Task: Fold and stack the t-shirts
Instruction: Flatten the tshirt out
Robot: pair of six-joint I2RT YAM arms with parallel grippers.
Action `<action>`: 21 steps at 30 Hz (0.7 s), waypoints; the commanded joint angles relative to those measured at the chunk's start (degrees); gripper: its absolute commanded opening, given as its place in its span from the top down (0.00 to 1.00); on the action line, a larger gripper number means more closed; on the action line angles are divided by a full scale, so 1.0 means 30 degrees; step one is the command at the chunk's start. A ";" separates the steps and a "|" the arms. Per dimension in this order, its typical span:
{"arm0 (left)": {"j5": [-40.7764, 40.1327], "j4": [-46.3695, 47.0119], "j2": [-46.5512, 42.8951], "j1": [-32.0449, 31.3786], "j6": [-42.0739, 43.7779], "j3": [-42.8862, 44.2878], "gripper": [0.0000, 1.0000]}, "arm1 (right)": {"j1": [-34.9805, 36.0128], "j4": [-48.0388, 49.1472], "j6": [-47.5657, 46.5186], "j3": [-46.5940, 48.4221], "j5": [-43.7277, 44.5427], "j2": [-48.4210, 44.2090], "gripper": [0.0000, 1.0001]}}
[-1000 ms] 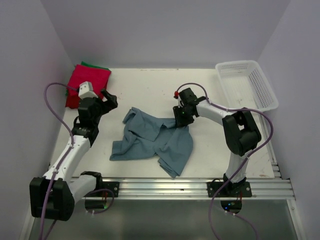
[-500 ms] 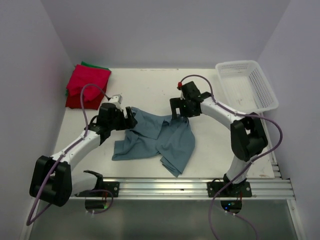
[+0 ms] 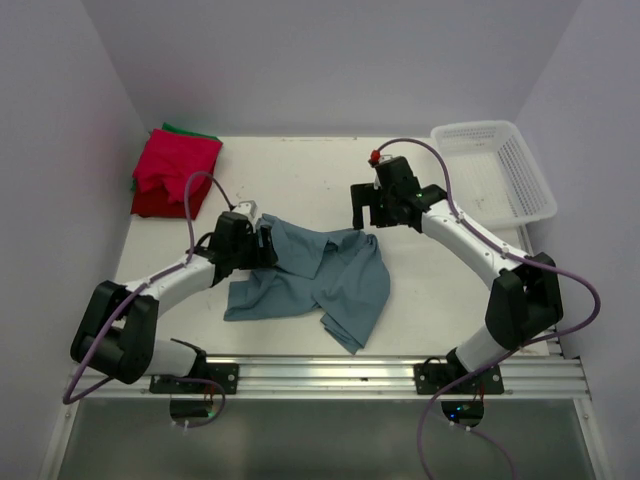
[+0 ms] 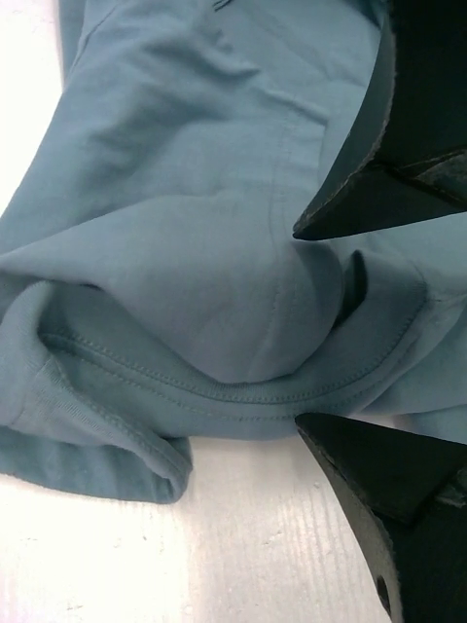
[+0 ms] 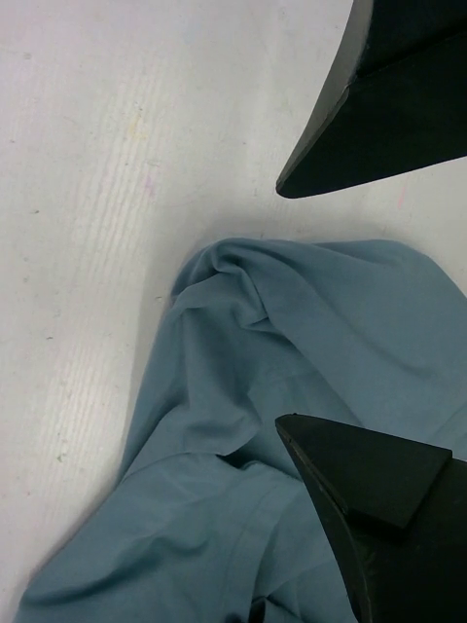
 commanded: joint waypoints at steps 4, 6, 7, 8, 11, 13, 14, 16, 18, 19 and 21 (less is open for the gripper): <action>-0.0709 0.4412 0.0478 -0.0055 -0.0534 -0.0947 0.27 | 0.0090 -0.0082 0.0189 -0.0956 0.0282 -0.1337 0.06; -0.0359 0.5934 0.0332 -0.0055 -0.0710 -0.1386 0.29 | 0.0090 0.0005 0.0131 -0.1248 0.0077 -0.1688 0.10; -0.0212 0.6462 0.0331 -0.0055 -0.0797 -0.1563 0.29 | 0.0119 0.0035 0.0160 -0.1367 0.0047 -0.1806 0.10; 0.0050 0.7337 0.0331 -0.0055 -0.0885 -0.1652 0.31 | 0.0119 0.0122 0.0160 -0.1513 -0.0011 -0.1923 0.11; 0.0491 0.9038 0.0360 -0.0084 -0.1032 -0.2179 0.34 | 0.0090 0.0211 0.0102 -0.1836 -0.0041 -0.2362 0.14; 0.0667 0.9512 0.0622 -0.0113 -0.1062 -0.2239 0.35 | 0.0119 0.0211 0.0102 -0.1953 -0.0128 -0.2539 0.16; 0.0784 0.9659 0.1088 -0.0113 -0.1120 -0.2123 0.39 | 0.0119 0.0211 0.0073 -0.2041 -0.0158 -0.2568 0.17; 0.0960 0.9719 0.1675 -0.0113 -0.1295 -0.1947 0.45 | 0.0090 0.0153 0.0014 -0.2100 -0.0100 -0.2656 0.19; 0.1078 0.9573 0.1883 -0.0113 -0.1413 -0.1829 0.59 | 0.0119 0.0007 0.0014 -0.2158 -0.0013 -0.2715 0.21; 0.1107 0.9515 0.1797 -0.0113 -0.1443 -0.1800 0.69 | 0.0119 -0.0052 0.0014 -0.2159 0.0046 -0.2744 0.21; 0.1049 0.9018 0.1505 -0.0113 -0.1443 -0.1626 0.78 | 0.0119 -0.0082 -0.0016 -0.2275 0.0134 -0.2890 0.24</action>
